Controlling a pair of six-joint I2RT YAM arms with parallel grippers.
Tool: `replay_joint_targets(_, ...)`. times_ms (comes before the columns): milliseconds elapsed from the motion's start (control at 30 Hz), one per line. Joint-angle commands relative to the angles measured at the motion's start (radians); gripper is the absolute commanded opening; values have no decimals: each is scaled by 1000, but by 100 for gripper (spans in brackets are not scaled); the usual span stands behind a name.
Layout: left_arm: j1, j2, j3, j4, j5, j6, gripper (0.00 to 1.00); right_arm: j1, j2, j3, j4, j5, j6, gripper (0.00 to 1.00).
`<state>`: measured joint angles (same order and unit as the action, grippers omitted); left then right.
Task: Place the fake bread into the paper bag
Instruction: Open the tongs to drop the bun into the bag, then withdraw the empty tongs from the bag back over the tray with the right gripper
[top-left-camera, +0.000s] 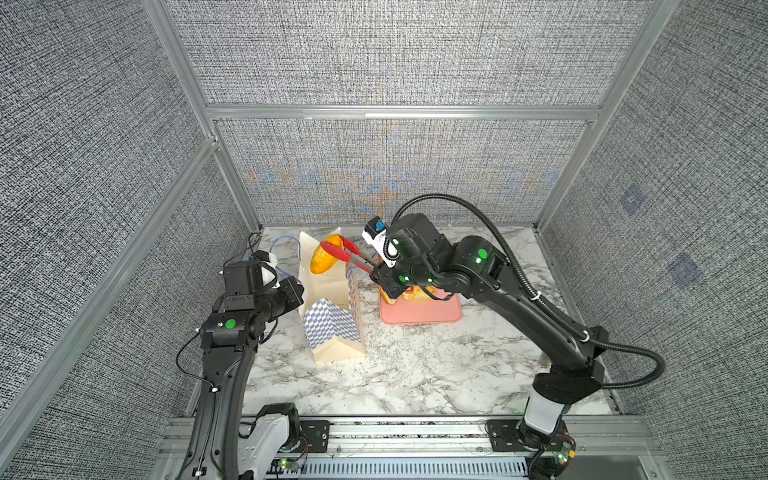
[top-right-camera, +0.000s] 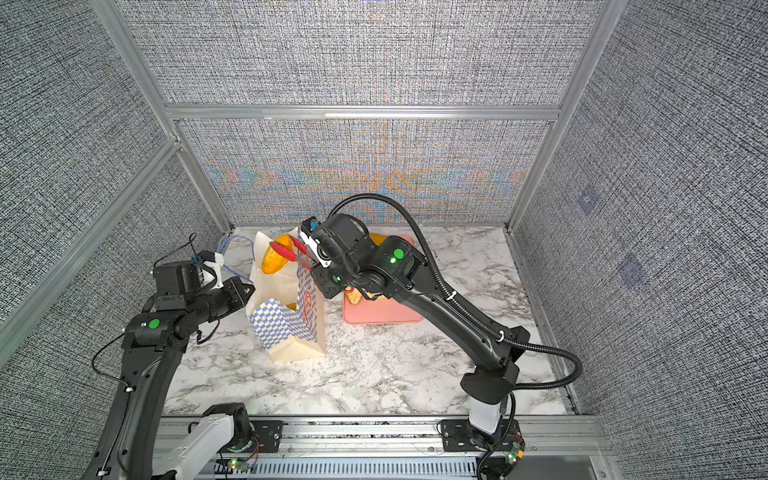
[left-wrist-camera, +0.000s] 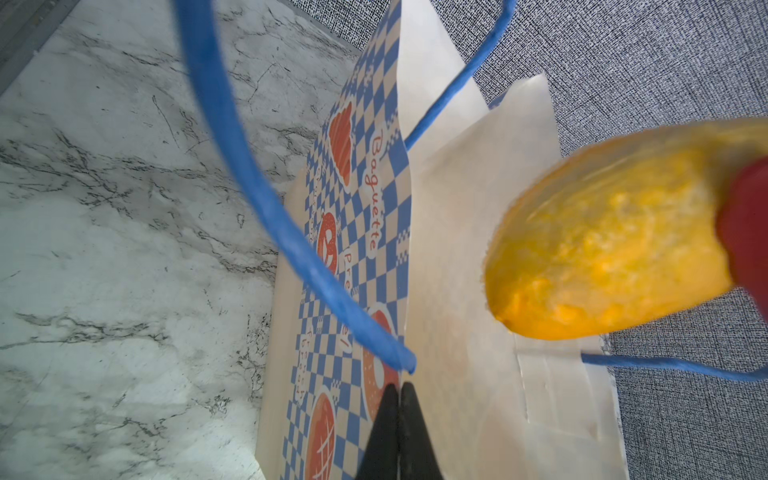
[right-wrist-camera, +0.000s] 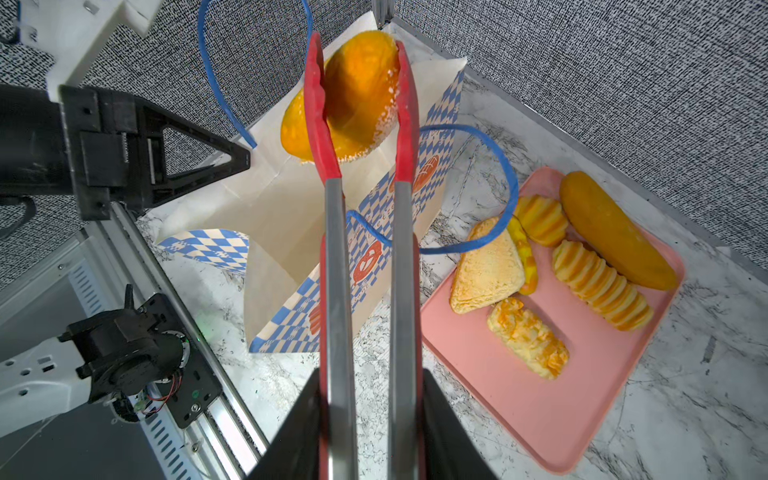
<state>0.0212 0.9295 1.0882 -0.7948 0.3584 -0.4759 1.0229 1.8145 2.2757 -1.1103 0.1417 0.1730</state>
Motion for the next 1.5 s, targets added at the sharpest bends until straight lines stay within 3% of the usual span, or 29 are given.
replay_joint_targets(0, 0, 0, 1, 7, 8, -3, 3, 0, 16, 23, 15, 10, -10, 35)
replay_joint_targets(933, 0, -9, -7, 6, 4, -3, 3, 1, 55, 54, 10, 9, -12, 47)
replay_joint_targets(1467, 0, -4, -5, 9, 7, -6, 3, -2, -13, 12, 76, 77, -7, 47)
